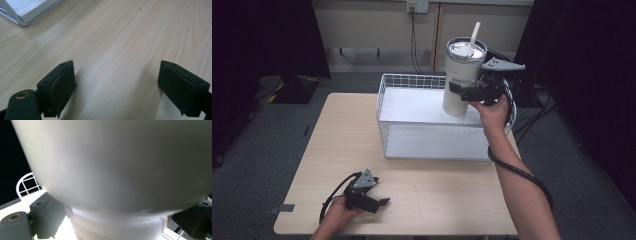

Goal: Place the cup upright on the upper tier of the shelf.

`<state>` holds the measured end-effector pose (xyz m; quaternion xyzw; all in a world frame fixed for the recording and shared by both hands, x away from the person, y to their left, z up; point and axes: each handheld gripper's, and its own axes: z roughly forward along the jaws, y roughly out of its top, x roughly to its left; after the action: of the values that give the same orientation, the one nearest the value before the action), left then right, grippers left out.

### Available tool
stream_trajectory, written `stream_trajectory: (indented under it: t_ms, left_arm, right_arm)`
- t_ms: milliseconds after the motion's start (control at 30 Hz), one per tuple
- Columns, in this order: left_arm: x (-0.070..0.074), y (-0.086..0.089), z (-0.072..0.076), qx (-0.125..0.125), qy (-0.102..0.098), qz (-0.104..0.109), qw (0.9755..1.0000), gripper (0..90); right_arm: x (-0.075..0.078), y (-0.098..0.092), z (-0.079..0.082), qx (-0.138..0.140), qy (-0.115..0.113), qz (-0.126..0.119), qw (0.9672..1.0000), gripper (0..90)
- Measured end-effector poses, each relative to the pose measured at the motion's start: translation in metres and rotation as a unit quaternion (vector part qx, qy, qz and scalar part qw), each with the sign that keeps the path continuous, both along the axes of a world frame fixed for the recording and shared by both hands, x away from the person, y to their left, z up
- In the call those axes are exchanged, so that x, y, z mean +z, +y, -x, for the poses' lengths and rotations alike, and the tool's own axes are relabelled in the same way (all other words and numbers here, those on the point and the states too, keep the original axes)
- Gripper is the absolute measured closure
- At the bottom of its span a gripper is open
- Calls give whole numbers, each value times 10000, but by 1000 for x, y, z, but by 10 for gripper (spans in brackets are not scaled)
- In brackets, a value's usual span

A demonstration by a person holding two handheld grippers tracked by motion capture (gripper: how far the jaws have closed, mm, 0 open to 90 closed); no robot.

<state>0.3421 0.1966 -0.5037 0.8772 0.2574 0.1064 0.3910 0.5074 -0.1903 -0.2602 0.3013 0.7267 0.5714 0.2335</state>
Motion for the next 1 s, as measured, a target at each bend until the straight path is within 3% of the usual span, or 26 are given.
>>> stream_trajectory:
  t_ms: [1000]
  left_arm:
    - [0,0,0,5,-9,8,10000,140]
  right_arm:
    - [-7,-5,12,-111,-5,492,9987,104]
